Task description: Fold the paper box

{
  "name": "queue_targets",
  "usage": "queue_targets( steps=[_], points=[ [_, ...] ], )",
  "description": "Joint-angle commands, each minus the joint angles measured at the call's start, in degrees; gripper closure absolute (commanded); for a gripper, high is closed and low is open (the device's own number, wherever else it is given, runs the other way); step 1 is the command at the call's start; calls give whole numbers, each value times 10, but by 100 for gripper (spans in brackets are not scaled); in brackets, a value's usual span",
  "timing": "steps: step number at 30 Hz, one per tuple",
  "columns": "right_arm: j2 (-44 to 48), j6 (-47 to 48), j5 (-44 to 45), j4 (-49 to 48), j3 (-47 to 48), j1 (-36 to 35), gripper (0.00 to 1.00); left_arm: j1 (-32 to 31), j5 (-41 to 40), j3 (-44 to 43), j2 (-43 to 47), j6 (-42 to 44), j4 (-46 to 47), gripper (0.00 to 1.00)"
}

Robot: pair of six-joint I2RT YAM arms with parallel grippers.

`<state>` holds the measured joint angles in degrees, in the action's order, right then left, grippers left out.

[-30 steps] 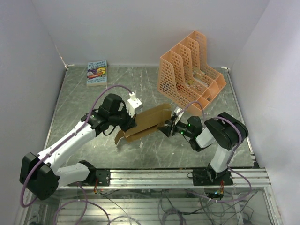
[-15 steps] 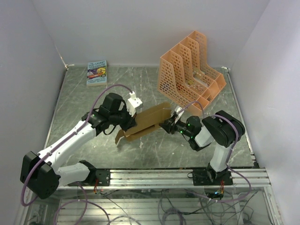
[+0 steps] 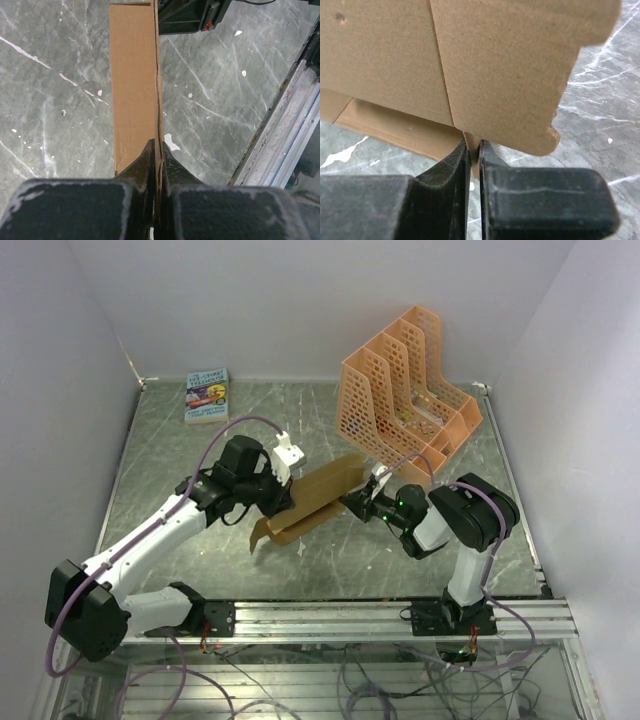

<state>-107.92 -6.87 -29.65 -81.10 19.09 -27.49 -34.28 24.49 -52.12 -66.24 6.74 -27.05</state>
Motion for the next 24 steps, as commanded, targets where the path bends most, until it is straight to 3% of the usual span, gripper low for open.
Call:
queue_targets(
  steps=[1,5,7,14,16,17,24],
  points=[
    [-2,-5,0,-25,18,-5,99,2,18,-7,-13,-9,1,93],
    [1,-6,11,-16,25,-5,100,3,22,-12,-21,-12,5,93],
    [-1,-8,19,-16,28,-5,90,3,24,-13,-25,-14,7,93],
    [-21,-20,38,-24,43,-21,85,8,31,-8,-32,-18,11,93],
    [-20,-13,42,-20,44,-22,90,13,33,-8,-31,-20,11,93],
    [-17,-8,50,-17,42,-22,99,17,36,-7,-30,-20,11,93],
    [15,22,108,32,47,-27,100,47,62,-10,-20,-43,22,93]
  ],
)
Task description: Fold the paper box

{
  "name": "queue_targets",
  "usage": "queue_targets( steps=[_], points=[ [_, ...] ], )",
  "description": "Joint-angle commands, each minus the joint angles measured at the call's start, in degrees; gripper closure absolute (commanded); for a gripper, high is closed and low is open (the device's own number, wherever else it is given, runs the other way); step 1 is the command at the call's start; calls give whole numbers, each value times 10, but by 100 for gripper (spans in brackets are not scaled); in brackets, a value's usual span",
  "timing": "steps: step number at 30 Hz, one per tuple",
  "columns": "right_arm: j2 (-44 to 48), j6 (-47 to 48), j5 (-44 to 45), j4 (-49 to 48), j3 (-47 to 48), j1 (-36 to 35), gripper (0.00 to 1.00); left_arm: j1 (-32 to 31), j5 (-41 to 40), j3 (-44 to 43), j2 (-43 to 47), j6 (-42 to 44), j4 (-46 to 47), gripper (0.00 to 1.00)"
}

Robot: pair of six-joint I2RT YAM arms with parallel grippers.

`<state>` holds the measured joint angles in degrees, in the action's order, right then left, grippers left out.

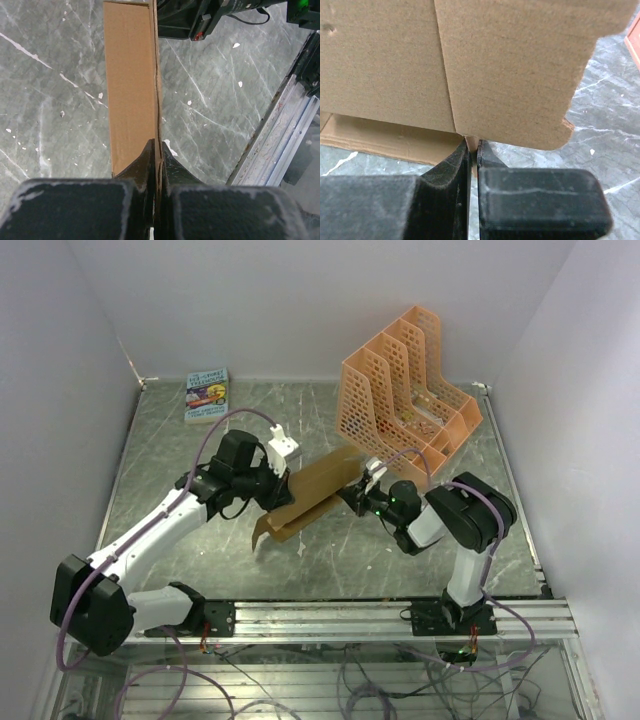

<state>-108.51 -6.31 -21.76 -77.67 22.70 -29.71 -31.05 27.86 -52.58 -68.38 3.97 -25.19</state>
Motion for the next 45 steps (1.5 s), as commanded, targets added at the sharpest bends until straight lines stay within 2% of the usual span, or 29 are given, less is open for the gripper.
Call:
queue_targets(
  steps=[1,9,11,13,15,26,28,30,34,37,40,45],
  points=[
    [22,18,35,5,13,-6,100,17,32,-5,2,-17,5,93],
    [45,59,100,110,47,-27,100,30,52,-12,7,-35,7,93],
    [43,58,76,95,43,-27,98,31,60,-12,7,-39,9,93],
    [37,51,44,59,34,-27,84,31,64,-12,5,-41,10,93],
    [27,43,22,53,40,-26,79,33,66,-8,1,-45,14,93],
    [-30,10,2,-13,55,-24,75,49,77,9,0,-49,17,93],
    [-38,5,8,-25,55,-24,79,53,81,10,2,-49,16,93],
    [-38,9,24,-22,58,-25,100,57,84,12,3,-52,18,93],
    [-19,32,70,1,57,-24,100,65,88,15,5,-60,26,93],
    [-13,36,70,6,58,-24,100,71,94,13,5,-68,33,93],
    [-25,21,37,-5,62,-24,87,72,99,8,0,-73,36,93],
    [-48,8,32,-26,72,-25,78,74,101,13,1,-72,32,93]
  ],
)
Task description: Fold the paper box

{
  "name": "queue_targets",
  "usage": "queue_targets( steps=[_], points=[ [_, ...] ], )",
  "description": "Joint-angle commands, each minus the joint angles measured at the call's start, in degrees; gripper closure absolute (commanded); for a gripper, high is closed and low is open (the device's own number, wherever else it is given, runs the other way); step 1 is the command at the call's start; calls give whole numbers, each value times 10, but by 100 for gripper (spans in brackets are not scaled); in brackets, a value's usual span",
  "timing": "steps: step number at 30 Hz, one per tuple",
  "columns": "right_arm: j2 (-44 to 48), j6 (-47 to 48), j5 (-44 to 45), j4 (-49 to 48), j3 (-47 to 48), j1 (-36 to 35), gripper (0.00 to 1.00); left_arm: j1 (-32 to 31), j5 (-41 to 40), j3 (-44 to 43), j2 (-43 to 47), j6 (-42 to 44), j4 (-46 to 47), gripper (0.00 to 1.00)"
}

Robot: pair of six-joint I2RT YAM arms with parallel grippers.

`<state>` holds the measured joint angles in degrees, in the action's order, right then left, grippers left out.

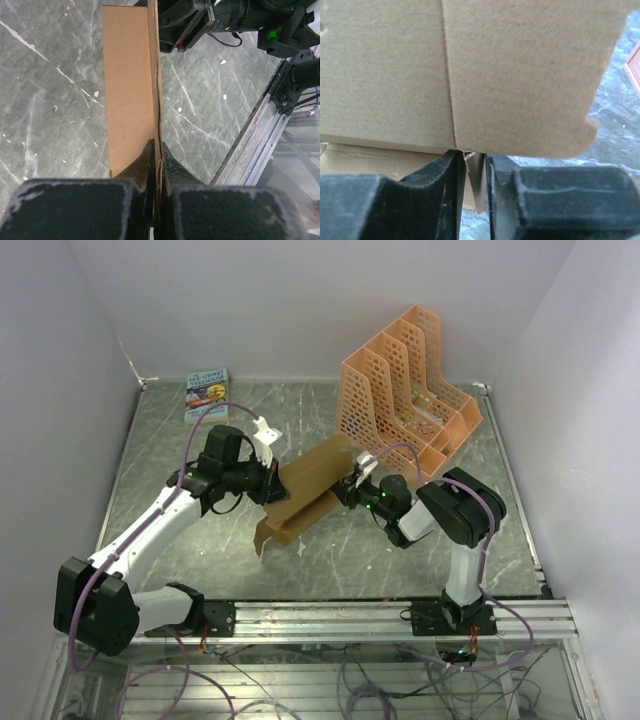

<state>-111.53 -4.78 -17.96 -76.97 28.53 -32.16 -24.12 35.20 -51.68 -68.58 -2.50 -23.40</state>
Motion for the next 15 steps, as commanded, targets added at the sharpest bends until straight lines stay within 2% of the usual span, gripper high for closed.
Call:
queue_targets(
  steps=[1,7,9,10,15],
  points=[
    [-21,-9,-7,-38,16,0,77,5,28,6,3,-7,14,93],
    [-39,-17,-6,-42,29,0,78,8,29,9,7,-7,10,93],
    [-39,-17,-1,-43,29,0,87,10,30,7,8,-9,10,93],
    [-38,-16,5,-40,29,0,100,10,31,7,8,-11,12,93],
    [-20,5,62,-4,30,0,100,13,33,8,11,-24,26,93]
  ],
)
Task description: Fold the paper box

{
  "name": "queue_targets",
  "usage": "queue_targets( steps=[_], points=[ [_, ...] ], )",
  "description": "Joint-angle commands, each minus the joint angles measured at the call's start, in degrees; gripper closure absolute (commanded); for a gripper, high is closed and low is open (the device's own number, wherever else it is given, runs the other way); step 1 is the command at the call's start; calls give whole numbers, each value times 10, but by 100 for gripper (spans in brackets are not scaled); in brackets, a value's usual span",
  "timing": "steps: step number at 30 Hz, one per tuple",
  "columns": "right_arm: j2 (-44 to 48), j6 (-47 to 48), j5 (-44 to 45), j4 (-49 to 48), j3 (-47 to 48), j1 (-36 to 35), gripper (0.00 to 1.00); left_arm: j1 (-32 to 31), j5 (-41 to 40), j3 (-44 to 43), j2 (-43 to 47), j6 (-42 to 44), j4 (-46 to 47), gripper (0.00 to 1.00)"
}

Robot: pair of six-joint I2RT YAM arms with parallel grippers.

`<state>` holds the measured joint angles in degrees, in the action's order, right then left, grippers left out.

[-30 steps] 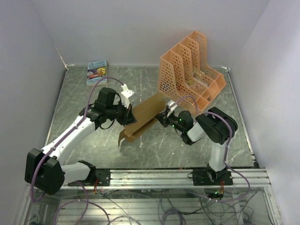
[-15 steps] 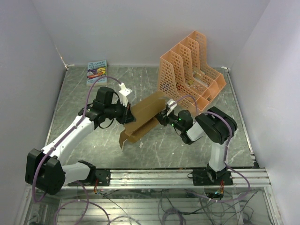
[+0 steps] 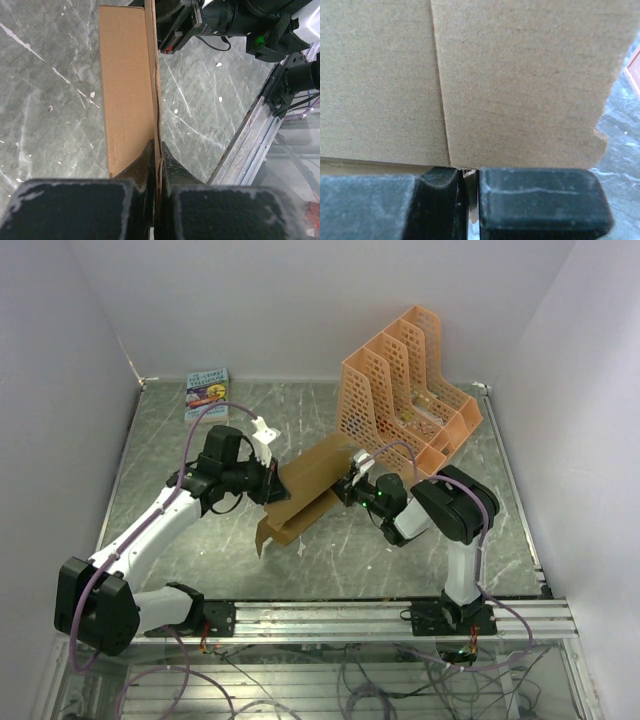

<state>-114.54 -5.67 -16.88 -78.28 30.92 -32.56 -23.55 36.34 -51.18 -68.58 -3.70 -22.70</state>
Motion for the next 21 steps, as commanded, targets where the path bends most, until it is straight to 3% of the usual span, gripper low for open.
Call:
queue_targets(
  steps=[1,5,8,13,21],
  points=[
    [10,15,55,11,6,3,100,7,23,4,11,-13,21,93],
    [8,12,43,17,9,4,98,7,27,2,12,-19,23,93],
    [9,12,28,20,9,4,78,7,25,2,15,-14,15,93],
    [21,21,-1,18,-2,4,61,7,20,11,18,-2,5,93],
    [54,36,-38,32,-23,13,54,7,15,14,19,5,7,93]
  ],
)
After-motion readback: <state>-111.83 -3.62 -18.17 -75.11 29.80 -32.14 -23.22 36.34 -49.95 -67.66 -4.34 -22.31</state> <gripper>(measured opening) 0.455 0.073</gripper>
